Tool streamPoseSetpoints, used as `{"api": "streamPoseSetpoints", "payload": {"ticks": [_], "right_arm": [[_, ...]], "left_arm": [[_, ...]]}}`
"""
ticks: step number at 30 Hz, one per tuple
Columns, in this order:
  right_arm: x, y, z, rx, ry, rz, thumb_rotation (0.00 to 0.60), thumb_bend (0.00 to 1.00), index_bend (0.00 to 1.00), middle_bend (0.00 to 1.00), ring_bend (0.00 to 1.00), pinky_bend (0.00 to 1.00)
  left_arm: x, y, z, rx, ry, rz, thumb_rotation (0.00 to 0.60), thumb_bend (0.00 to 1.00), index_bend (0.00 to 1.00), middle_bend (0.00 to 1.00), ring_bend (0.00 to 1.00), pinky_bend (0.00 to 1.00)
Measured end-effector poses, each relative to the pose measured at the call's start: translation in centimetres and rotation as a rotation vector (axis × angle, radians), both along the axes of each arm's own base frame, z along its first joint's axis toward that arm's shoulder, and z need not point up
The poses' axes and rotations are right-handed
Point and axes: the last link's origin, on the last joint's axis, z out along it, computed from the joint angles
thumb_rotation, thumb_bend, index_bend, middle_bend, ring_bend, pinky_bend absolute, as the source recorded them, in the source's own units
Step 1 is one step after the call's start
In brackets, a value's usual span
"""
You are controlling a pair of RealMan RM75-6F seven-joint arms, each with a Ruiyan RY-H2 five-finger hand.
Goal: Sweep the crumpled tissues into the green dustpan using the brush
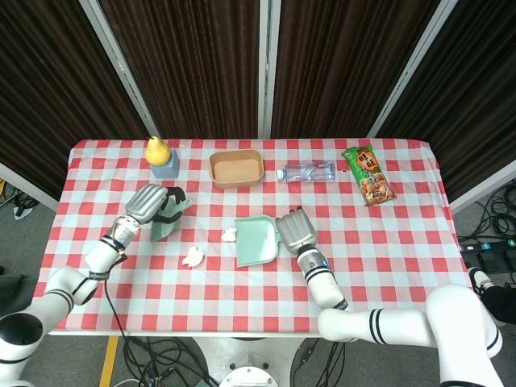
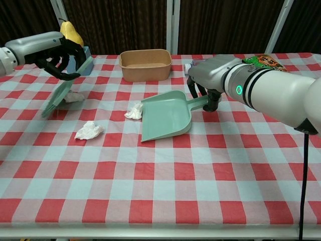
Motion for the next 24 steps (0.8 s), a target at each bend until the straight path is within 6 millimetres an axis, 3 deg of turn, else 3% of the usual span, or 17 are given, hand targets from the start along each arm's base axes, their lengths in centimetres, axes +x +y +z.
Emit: {"api": "streamPoseSetpoints", "payload": {"ticks": [8,14,24], "right_arm": [[0.1,-0.1,-0.3,-0.012,0.0,-0.01,0.6,0.38,0.64,0.58,0.35,0.32],[0.0,-0.3,-0.9,-0.01,-0.001,-0.012,0.6,0.38,0.64,0.58,0.35,0.32],[0.5,-0.4,-2.2,0.0,-0.054,-0.007,0.6,0.39,0.64,0.58,0.35,0.32]], "left_arm": [[1.0,1.5,-1.0,0.018,0.048,-0.034,0.6,0.43,0.52,0.57,0.68,0.86],[1.9,1.3,-1.8,-0.033,-0.036,-0.027,0.6,0.43,0.52,0.57,0.68,0.86],[6.4,0.1,-4.1,-0.129,-0.191,-0.118,0.6,0.43,0.52,0.57,0.66,0.85]]}}
